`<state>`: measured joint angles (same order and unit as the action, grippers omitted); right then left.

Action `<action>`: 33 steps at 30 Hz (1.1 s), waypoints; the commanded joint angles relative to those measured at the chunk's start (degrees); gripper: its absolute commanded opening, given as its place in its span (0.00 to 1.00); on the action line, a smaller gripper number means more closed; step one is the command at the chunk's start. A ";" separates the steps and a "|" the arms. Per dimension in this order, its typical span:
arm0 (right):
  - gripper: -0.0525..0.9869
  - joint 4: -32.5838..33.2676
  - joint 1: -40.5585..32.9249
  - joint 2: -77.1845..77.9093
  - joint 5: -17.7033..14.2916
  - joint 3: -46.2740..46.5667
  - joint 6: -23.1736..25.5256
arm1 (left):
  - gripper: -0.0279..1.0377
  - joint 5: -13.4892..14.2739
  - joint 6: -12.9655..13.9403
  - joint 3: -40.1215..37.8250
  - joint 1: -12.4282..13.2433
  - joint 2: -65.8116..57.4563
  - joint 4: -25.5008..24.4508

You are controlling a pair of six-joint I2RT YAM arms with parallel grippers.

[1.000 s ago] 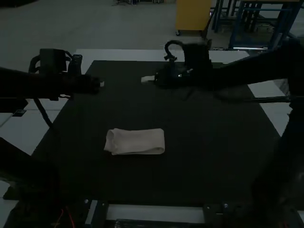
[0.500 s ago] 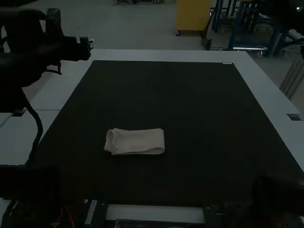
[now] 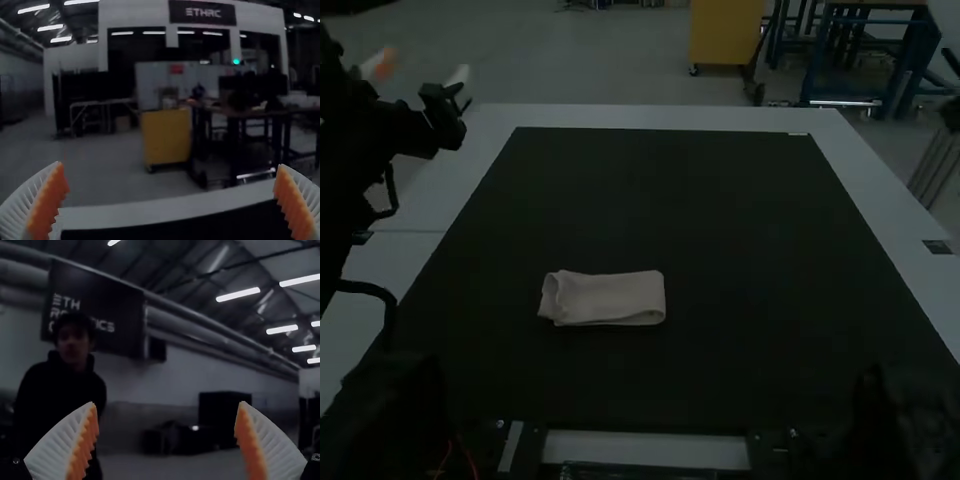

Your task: Fold the towel.

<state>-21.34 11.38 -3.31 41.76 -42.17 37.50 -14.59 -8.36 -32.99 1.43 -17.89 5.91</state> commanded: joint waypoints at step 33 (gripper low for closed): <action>0.94 19.94 0.58 3.22 -37.28 42.17 -41.45 | 0.94 17.23 7.39 33.08 -0.03 17.89 -5.03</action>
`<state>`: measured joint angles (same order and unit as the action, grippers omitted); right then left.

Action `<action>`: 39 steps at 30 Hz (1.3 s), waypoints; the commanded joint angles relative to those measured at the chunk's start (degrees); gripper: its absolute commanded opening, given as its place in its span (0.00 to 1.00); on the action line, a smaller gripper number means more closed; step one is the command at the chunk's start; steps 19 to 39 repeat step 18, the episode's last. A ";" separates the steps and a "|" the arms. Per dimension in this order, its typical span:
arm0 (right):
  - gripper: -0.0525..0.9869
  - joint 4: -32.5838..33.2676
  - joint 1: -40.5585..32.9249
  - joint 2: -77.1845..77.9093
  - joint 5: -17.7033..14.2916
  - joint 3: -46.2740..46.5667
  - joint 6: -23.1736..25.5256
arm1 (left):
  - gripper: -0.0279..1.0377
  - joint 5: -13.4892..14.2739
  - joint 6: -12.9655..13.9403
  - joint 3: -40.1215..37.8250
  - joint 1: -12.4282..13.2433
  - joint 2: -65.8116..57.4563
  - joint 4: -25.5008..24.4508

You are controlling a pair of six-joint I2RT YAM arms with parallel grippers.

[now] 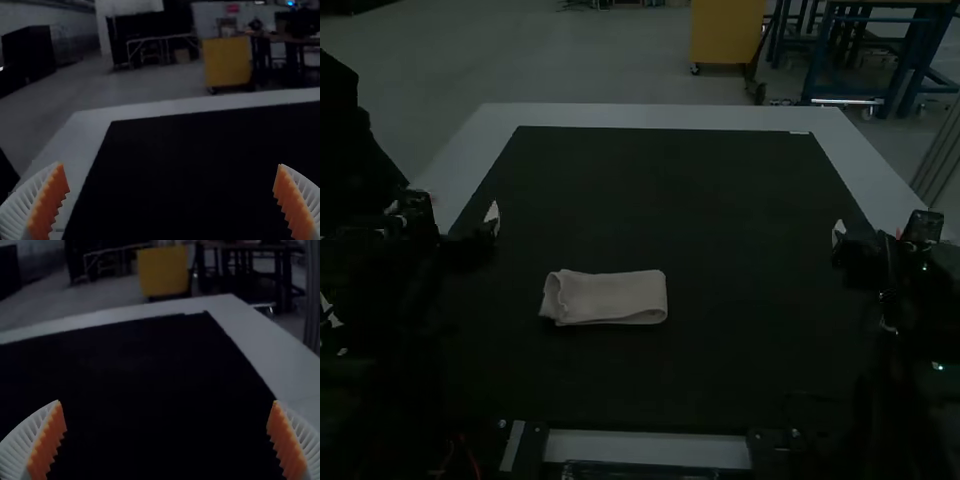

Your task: Fold the towel.

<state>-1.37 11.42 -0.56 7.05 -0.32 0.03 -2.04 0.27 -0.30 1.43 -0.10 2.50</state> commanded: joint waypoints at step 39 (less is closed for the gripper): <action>0.94 0.66 0.27 0.56 -1.34 0.32 -4.16 | 0.94 4.68 -1.24 0.30 -0.38 0.10 -1.71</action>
